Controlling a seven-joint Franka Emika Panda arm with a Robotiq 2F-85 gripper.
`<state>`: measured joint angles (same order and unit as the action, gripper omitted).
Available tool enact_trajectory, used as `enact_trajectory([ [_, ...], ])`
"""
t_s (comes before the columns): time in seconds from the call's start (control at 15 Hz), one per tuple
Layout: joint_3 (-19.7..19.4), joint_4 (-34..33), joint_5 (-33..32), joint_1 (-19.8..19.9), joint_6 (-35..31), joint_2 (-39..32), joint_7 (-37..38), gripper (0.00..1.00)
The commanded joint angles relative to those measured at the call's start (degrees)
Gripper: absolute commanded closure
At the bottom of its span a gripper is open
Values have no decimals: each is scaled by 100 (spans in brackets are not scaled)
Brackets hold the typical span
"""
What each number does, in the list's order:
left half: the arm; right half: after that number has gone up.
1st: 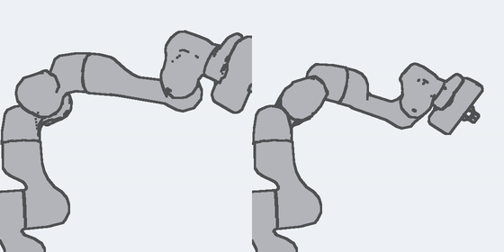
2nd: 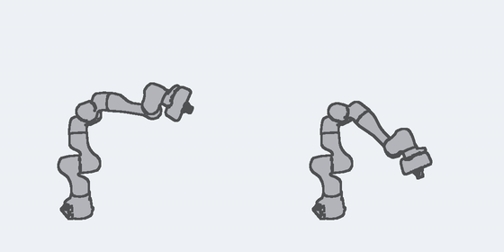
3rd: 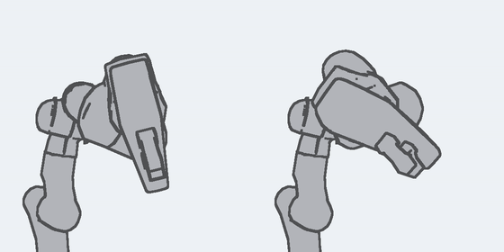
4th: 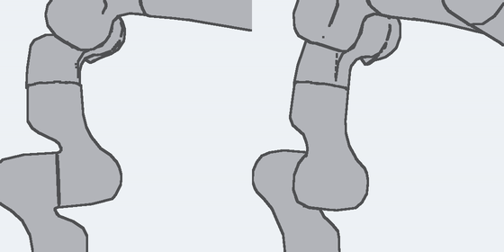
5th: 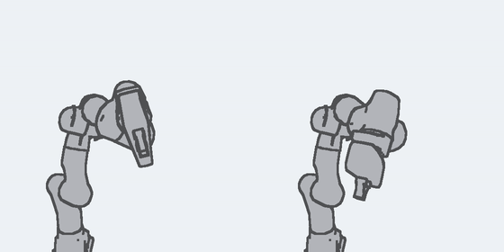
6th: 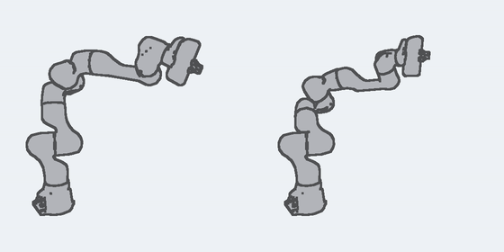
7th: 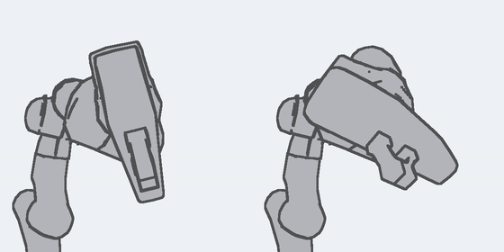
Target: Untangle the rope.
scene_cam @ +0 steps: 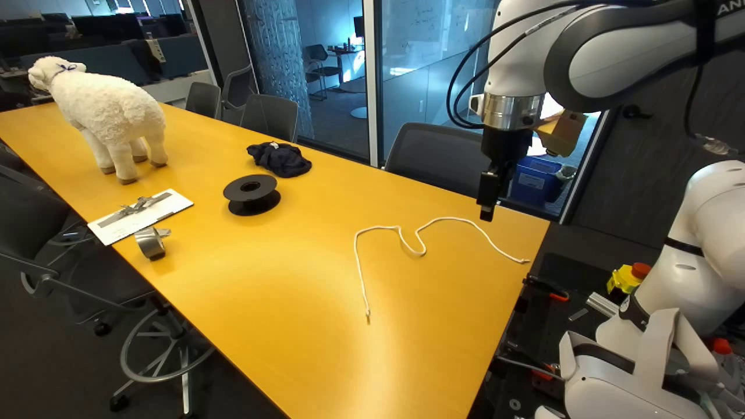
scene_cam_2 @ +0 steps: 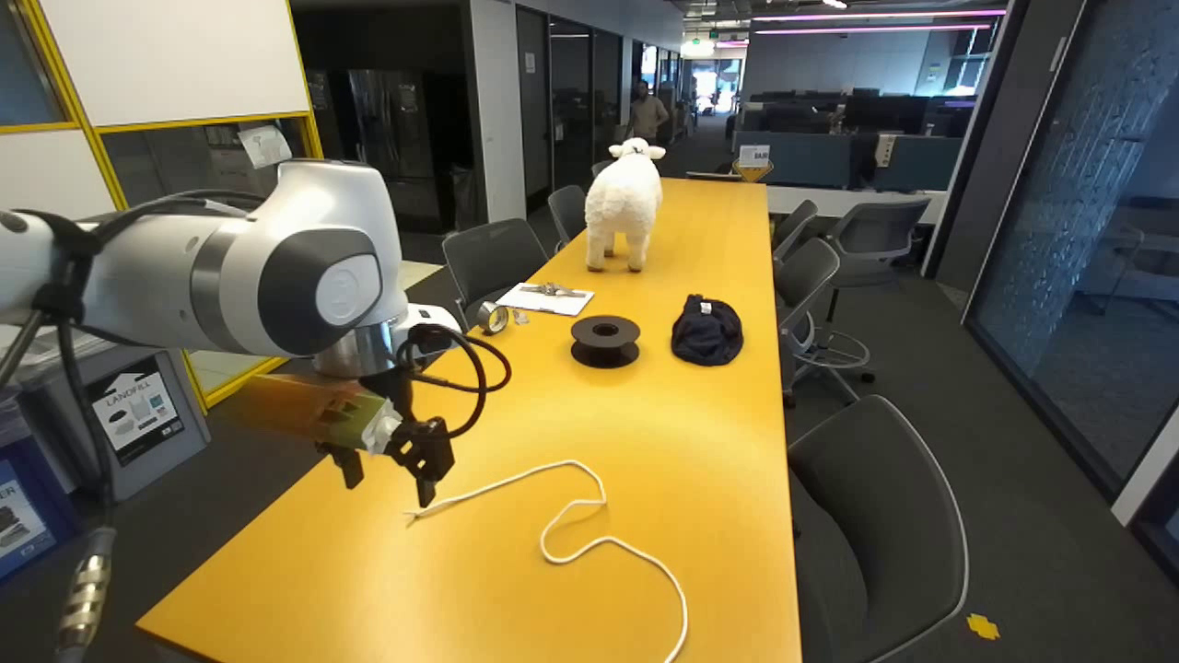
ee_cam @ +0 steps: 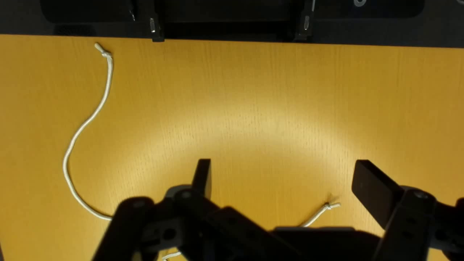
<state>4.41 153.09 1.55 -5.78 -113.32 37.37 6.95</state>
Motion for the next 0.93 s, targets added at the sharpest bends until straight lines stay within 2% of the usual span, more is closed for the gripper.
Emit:
enact_trajectory([
  [0.0, 51, 48, 33, 58, 6, 2, -26, 0],
  [0.87, 47, 159, 31, 68, -15, -4, -19, 0],
])
